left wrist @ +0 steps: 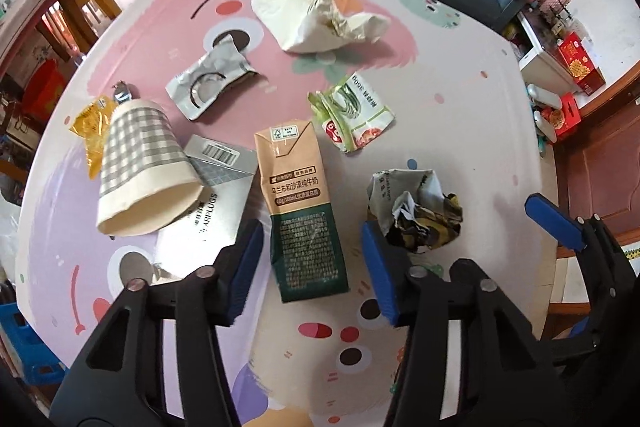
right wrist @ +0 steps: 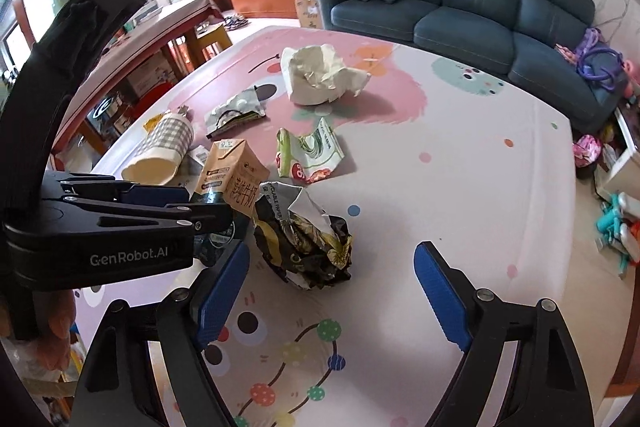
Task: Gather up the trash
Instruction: 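Grasp the brown milk carton with the left tool while the right tool grasps the crumpled black-gold wrapper, then lower the carton and wrapper into the black bin and open both tools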
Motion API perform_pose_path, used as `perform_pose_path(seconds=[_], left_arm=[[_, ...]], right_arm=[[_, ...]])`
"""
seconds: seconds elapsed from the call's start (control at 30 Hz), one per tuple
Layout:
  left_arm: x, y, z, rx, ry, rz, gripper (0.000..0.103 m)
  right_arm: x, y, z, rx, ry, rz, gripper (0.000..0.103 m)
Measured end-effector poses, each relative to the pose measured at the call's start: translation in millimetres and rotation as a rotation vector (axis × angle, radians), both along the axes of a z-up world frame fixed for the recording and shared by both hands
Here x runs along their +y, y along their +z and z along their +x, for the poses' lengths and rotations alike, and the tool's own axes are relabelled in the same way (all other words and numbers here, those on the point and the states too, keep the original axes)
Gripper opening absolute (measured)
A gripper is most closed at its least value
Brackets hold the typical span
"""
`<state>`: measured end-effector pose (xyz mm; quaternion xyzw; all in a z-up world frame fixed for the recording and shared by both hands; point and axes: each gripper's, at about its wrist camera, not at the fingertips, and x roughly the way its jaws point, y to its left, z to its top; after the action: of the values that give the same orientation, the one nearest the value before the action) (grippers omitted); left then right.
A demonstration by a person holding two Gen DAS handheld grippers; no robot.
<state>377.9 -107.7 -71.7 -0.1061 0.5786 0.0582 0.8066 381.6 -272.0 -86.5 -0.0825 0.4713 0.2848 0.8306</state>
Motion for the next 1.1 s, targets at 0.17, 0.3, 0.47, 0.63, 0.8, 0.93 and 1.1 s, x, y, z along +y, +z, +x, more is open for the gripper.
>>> perform_pose_path(seconds=[0.17,0.3,0.47,0.63,0.8,0.93,1.1], left_arm=[[4,-11,5,0.029,0.018,-0.016,0.042],[9,-17,4,0.037,0.031,-0.036,0.038],[11,-18,2,0.022,0.016,-0.047,0.037],[13,-17,-2,0.007,0.011,-0.051,0.037],[13,-14,-7,-0.009,0.019,-0.048,0.037],[14,-9,-12,-0.028,0.029,-0.061,0.037],[11,8,-26,-0.068,0.015,-0.064,0.037]], right_arm=[[13,-13,6,0.015,0.046,-0.023,0.082],[23,-24,12,0.028,0.057,-0.055,0.073],[32,-37,19,0.054,0.064,-0.072,0.062],[36,-40,22,0.06,0.057,-0.059,0.048],[31,-33,17,0.055,0.025,-0.021,0.045],[23,-20,8,0.052,-0.017,0.005,0.045],[13,1,-12,0.042,-0.05,0.045,0.044]])
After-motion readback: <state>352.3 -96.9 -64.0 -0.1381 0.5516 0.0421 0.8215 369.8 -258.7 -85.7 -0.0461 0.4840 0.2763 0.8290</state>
